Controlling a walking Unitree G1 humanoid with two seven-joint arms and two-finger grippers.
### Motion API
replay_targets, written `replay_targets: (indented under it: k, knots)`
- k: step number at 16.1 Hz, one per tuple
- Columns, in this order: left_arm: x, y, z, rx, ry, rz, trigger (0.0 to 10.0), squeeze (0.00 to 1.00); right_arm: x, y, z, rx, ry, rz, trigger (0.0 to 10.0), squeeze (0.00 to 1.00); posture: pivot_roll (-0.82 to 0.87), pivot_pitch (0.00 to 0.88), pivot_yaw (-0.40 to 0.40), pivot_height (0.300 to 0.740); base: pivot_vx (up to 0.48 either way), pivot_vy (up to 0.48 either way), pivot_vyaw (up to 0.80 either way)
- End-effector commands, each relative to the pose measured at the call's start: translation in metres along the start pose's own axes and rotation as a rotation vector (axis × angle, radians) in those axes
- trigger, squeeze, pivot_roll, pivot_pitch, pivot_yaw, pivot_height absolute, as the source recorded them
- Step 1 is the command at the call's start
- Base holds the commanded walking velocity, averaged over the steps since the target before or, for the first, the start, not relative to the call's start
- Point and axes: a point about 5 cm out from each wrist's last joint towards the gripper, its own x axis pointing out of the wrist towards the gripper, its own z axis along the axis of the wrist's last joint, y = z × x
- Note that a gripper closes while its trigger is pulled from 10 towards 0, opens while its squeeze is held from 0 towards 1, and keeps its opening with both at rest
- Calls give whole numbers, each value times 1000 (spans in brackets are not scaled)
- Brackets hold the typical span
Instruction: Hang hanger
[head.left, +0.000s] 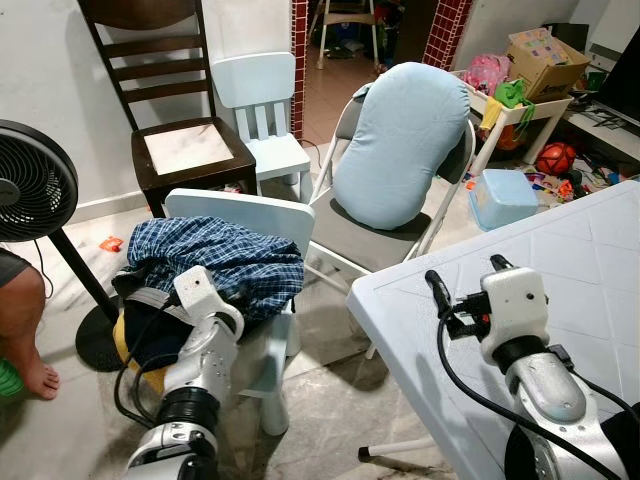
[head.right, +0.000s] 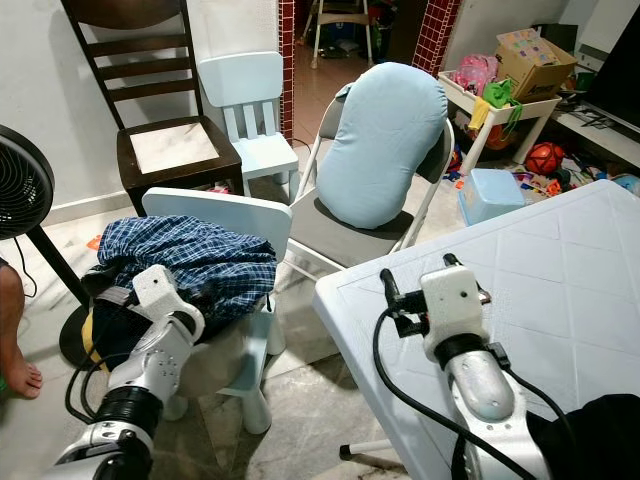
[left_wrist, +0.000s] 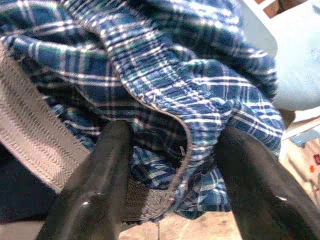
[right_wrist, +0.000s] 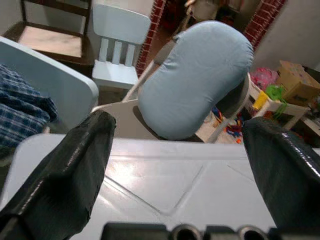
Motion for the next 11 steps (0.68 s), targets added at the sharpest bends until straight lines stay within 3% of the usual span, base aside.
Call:
replay_targets:
  k: [1,11]
  knots:
    - [1,-4,0,42,15,-8,0,0,2,1,1,-2,0,0,10000,0,-150,46,-60,740,0,0,0]
    - [2,5,9,113,-6,-7,0,0,9,5,-2,-2,0,2,10000,0,-123,36,-47,740,0,0,0]
